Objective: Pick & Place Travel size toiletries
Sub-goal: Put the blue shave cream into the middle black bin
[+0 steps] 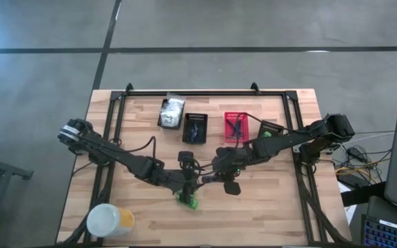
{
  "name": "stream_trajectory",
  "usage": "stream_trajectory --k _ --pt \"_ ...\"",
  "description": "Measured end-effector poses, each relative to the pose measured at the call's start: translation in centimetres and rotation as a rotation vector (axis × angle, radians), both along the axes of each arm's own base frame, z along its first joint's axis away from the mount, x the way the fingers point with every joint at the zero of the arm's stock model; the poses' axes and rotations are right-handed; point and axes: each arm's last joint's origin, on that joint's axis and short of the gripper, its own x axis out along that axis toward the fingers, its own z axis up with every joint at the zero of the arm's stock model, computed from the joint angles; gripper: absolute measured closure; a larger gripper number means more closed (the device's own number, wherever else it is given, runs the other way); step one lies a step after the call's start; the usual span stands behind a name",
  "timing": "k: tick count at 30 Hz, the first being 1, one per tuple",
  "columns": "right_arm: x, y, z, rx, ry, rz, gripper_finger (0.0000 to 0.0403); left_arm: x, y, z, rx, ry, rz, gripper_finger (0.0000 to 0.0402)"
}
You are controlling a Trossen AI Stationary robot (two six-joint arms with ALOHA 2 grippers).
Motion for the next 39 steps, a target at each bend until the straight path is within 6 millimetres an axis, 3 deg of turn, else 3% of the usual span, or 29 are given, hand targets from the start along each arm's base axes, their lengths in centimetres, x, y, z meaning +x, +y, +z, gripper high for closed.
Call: stream_trajectory --k 12,25,32,39 --pt "0.3 0.1 0.3 0.029 -0.029 -0.023 0.0364 0.6 0.1 -0.6 -0.019 -0.012 0.008 0.0146" --pt "0.2 0.1 0.1 0.039 -0.018 -0.035 0.0354 0.8 0.0 -1.0 -0.033 0.0 0.018 0.0214" --pt "0.2 0.1 0.1 0.039 -0.018 -0.035 0.0365 0.8 0.0 -1.0 -0.033 -0.005 0.02 0.0215" --pt "0.2 0.0 0.1 0.031 -0.02 -0.044 0.035 0.8 0.0 -0.9 -0.041 -0.016 0.04 0.0199"
